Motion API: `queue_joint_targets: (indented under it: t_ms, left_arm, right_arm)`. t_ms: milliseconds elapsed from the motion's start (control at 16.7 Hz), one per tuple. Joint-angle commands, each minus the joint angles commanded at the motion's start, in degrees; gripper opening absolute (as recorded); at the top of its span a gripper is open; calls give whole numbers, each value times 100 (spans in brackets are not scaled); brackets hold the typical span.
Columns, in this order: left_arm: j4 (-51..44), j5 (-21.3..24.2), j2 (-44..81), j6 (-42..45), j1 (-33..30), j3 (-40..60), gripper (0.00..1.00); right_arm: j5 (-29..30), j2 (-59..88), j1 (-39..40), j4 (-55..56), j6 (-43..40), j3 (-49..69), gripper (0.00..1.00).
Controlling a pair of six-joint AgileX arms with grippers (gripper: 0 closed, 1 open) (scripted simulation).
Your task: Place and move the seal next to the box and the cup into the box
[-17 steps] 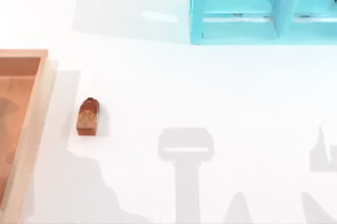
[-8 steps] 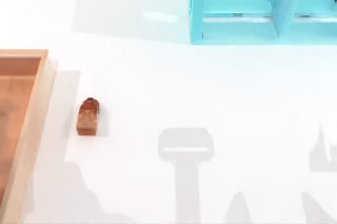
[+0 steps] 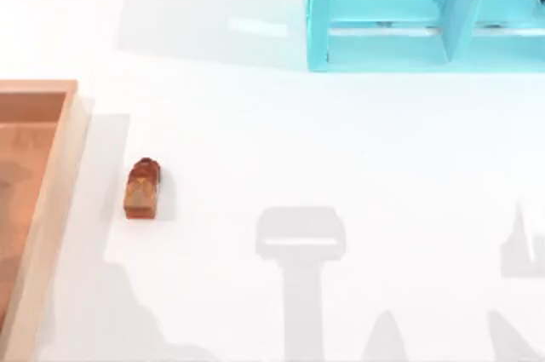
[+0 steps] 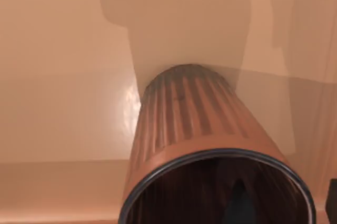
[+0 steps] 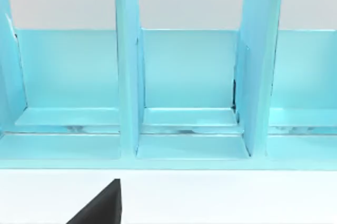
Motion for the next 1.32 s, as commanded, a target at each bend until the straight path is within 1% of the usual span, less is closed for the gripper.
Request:
queue_joint_targets:
  t_ms: [300, 360, 960, 1140, 1320]
  left_arm:
    - [0, 0, 0, 0, 0, 0, 98]
    - [0, 0, 0, 0, 0, 0, 100]
    - [16, -31, -42, -20, -17, 86, 100]
    - [-40, -202, -72, -73, -41, 636, 100]
    - [-550, -410, -42, -89, -23, 1434, 100]
  right_arm:
    - [0, 0, 0, 0, 0, 0, 100]
    - [0, 0, 0, 0, 0, 0, 100]
    - [0, 0, 0, 0, 0, 0, 100]
    - [0, 0, 0, 0, 0, 0, 100]
    - [0, 0, 0, 0, 0, 0, 100]
